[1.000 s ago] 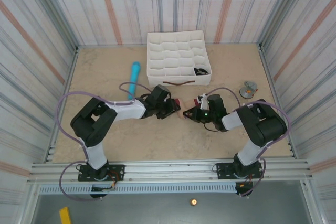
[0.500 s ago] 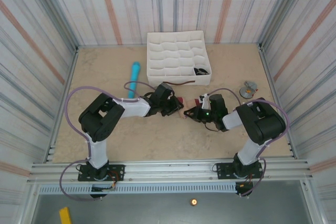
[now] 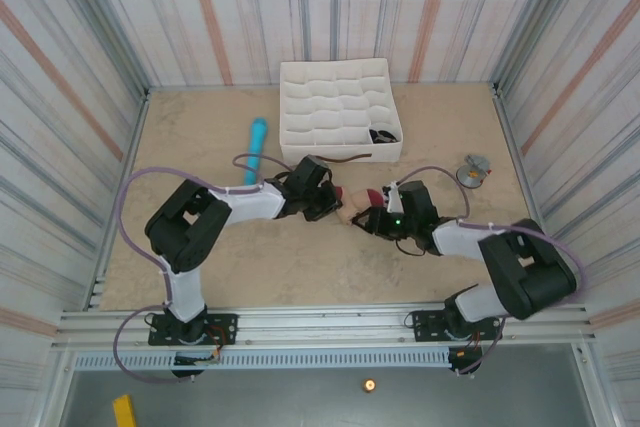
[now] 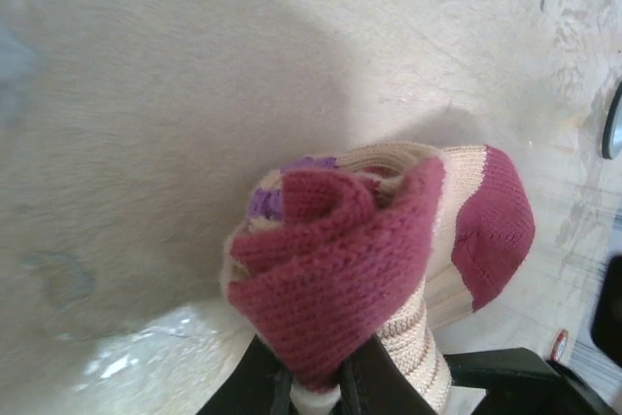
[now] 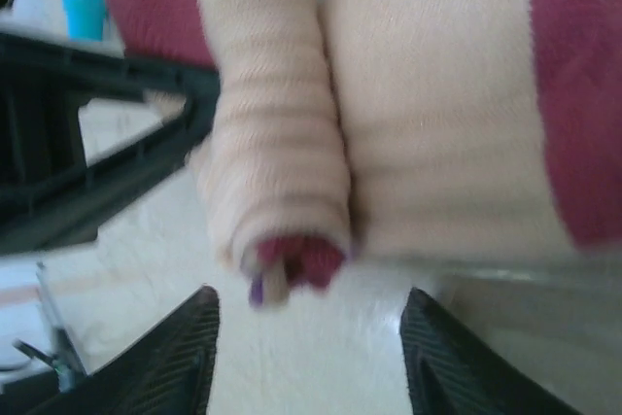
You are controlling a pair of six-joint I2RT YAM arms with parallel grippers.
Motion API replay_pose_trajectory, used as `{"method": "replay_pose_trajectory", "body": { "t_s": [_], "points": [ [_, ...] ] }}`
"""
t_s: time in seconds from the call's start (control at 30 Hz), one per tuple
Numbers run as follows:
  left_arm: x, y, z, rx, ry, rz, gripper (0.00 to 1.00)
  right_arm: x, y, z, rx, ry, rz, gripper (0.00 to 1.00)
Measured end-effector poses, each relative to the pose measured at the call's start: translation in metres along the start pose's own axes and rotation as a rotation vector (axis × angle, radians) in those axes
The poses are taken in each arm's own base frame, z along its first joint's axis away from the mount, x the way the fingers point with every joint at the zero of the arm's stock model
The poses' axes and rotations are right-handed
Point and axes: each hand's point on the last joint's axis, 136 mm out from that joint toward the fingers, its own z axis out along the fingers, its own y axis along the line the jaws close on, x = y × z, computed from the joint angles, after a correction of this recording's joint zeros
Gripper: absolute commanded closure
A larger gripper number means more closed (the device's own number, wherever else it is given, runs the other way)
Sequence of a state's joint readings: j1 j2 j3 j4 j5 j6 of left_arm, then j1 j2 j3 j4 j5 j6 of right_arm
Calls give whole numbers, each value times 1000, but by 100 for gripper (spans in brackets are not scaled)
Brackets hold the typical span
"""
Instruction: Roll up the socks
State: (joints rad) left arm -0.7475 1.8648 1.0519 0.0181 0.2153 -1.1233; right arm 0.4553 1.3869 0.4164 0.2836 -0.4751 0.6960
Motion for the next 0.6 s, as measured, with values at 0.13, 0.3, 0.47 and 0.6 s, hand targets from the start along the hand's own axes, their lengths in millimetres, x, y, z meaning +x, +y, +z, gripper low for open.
{"method": "replay_pose_trajectory", "body": {
  "t_s": [0.13,0.3,0.47,0.6],
  "points": [
    [-3,11,-11,-48,-2,-22,100,-9,32,-22,52,-60,-180,24],
    [1,30,-27,-88,4,-46,100,-11,56,-40,127,-124,-380,21],
    [3,45,-39,-94,14,-76,100,9,53,-38,252,-106,-582,14],
    [4,49,-42,-105,24,-88,100,24,62,-31,322,-125,-787,12]
  ]
}}
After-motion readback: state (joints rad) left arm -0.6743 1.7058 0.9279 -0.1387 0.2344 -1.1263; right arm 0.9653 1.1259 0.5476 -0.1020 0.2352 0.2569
